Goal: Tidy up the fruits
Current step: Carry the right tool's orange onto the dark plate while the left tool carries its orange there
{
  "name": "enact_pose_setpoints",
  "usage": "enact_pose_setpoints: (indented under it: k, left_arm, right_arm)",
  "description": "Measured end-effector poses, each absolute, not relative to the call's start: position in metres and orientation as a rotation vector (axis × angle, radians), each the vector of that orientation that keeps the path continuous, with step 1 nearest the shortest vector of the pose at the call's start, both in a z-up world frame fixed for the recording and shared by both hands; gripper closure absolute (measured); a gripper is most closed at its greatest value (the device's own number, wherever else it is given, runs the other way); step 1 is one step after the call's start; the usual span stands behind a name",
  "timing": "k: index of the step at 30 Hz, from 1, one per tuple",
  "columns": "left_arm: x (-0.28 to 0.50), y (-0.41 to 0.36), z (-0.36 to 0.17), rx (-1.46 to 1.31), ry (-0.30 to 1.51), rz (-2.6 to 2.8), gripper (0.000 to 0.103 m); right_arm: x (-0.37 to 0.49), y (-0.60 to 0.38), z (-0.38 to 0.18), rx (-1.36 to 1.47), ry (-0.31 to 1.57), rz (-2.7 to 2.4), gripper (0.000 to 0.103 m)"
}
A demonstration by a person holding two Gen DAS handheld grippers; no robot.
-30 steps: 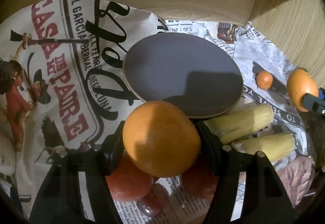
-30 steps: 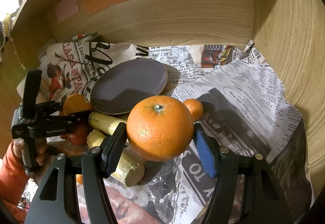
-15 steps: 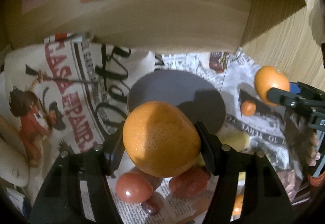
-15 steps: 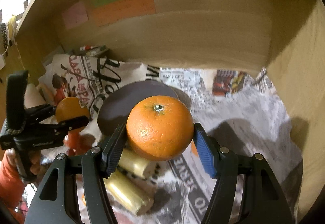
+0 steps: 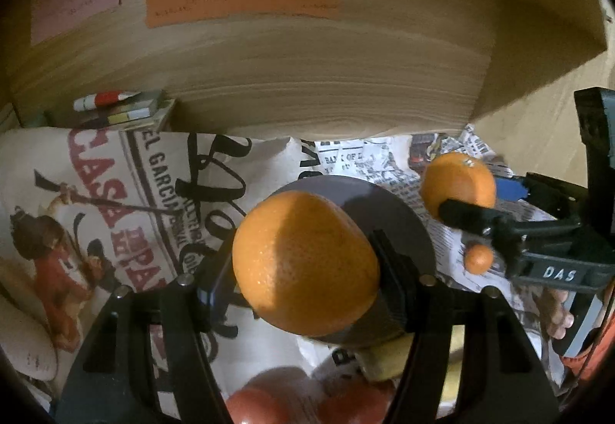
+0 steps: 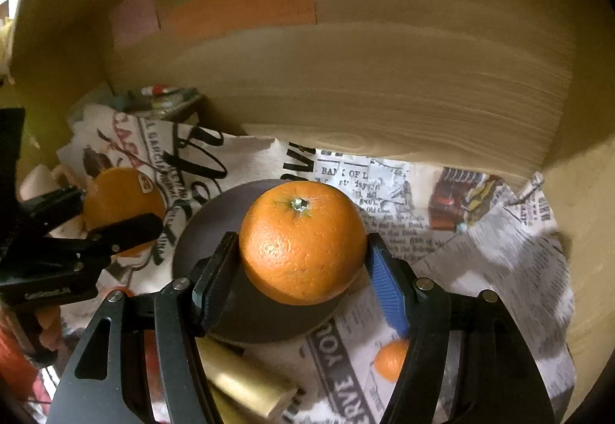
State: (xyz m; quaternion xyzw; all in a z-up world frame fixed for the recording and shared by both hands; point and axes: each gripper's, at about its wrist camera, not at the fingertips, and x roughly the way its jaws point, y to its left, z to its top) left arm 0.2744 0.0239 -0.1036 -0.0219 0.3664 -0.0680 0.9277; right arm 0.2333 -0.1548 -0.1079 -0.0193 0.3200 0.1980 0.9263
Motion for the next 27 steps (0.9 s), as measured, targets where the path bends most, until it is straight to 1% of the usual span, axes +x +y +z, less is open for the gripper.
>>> enact_pose_setpoints:
  k: [11, 19, 27]
  left_arm:
    - [0.332, 0.029, -0.130, -0.037, 0.825, -0.090, 0.038]
    - [0.356, 0.023, -0.153, -0.007, 0.884, -0.083, 0.038]
    - [0.371, 0.028, -0.162, -0.042, 0.957, -0.113, 0.037]
  right_arm:
    - [0.292, -0.135, -0.141, -0.084, 0.803, 0.409, 0.041]
    - [0.315, -0.119, -0.158, -0.148, 0.854, 0.417, 0.040]
    - [0.321, -0.117, -0.165, -0.151, 0.857, 0.419, 0.040]
